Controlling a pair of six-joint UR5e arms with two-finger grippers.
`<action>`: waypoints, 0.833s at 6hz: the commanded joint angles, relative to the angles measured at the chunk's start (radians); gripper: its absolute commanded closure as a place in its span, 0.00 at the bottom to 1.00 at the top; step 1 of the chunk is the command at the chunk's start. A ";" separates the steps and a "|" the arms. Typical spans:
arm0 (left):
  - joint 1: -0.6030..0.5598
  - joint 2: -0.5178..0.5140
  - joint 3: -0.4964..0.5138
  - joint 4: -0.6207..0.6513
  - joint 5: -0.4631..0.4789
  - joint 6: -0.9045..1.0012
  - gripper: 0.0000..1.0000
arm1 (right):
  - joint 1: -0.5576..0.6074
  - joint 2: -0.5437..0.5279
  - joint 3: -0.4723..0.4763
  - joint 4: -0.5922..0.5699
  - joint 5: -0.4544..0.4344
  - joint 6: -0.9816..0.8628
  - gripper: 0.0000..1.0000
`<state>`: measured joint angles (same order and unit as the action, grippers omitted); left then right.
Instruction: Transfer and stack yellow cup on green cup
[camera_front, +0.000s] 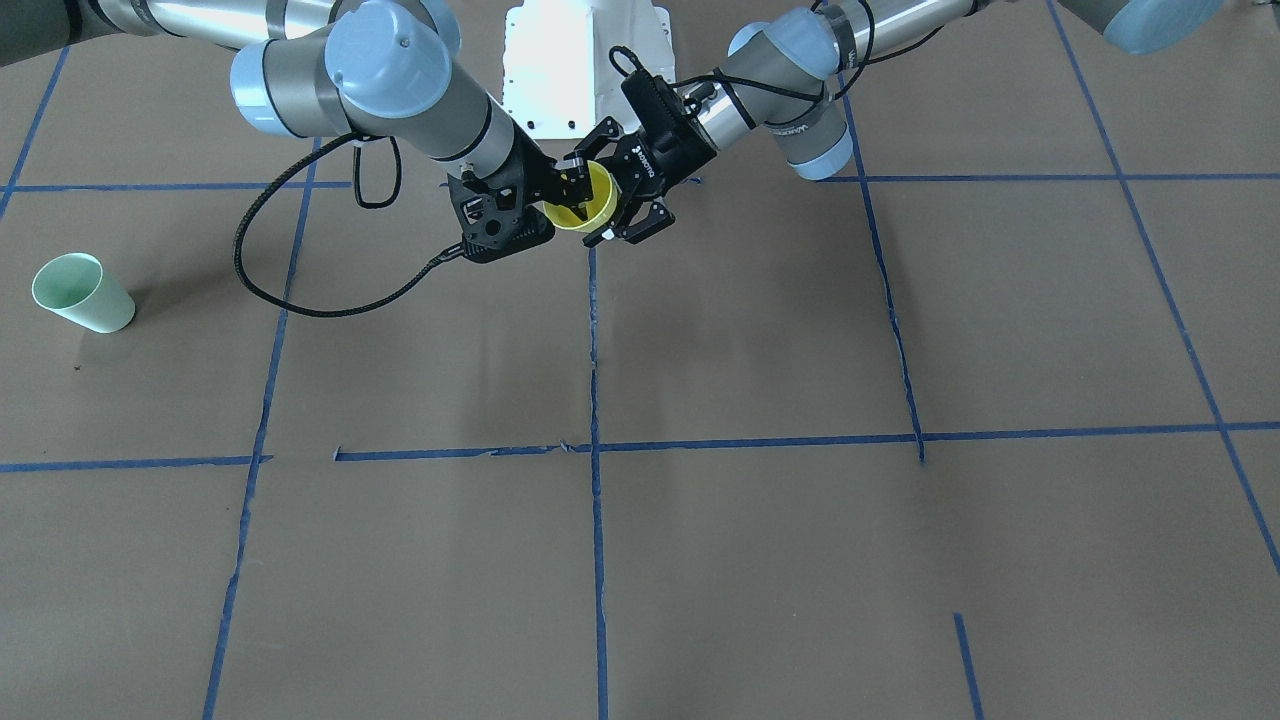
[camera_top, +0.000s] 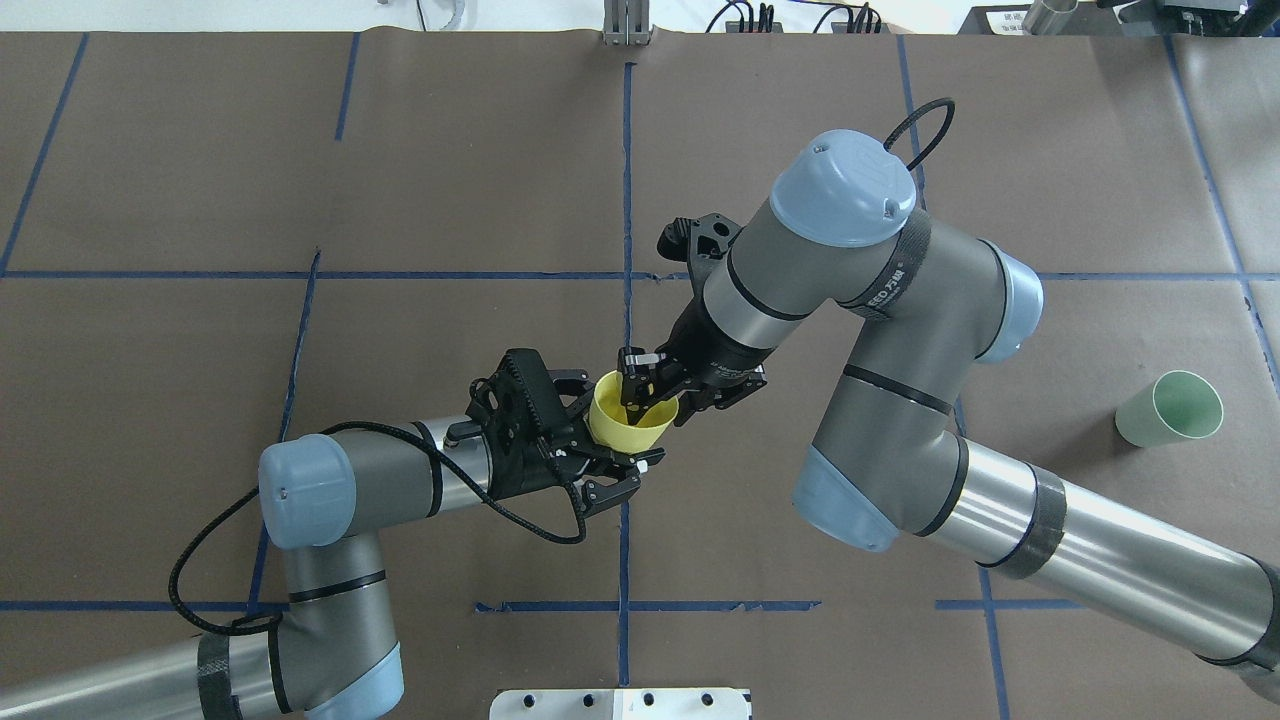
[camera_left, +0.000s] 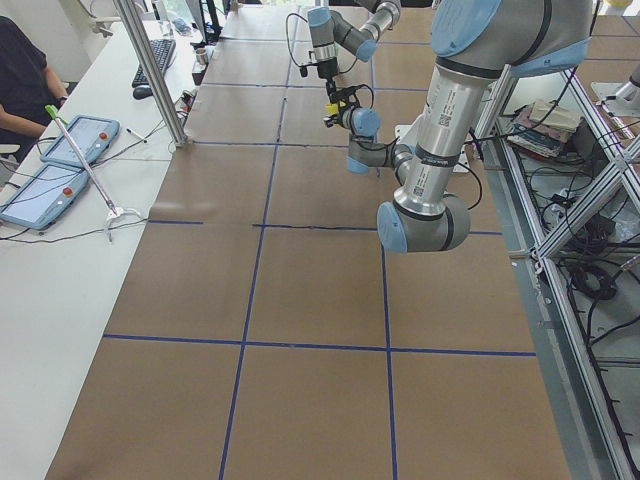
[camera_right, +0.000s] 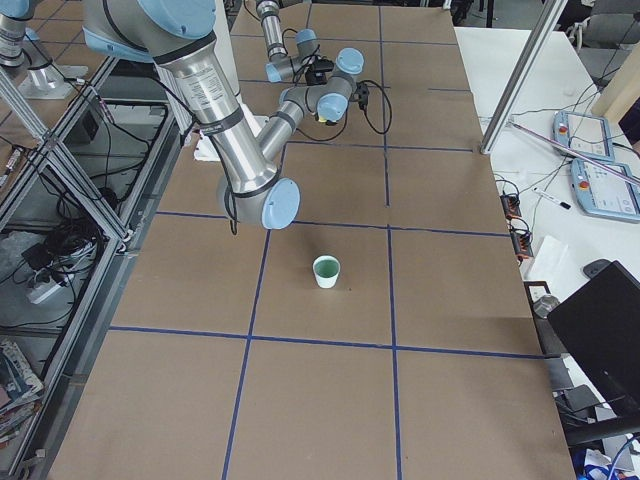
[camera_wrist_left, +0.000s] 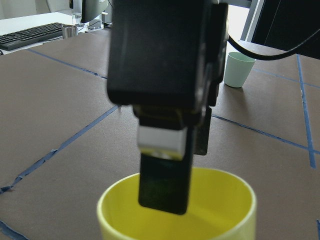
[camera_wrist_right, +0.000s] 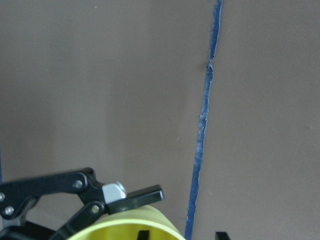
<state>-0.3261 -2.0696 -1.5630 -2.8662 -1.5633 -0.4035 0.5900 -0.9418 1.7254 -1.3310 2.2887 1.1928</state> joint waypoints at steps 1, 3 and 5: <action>0.001 -0.003 0.000 0.001 0.002 0.002 0.01 | -0.001 -0.006 0.005 0.012 -0.001 0.002 1.00; 0.001 -0.003 0.001 0.002 0.003 0.002 0.00 | -0.003 -0.012 0.005 0.012 -0.003 0.043 1.00; 0.001 -0.003 0.001 0.001 0.002 0.002 0.00 | 0.004 -0.011 0.010 0.012 -0.003 0.088 1.00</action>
<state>-0.3253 -2.0724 -1.5617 -2.8644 -1.5604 -0.4019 0.5902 -0.9536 1.7320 -1.3193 2.2858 1.2602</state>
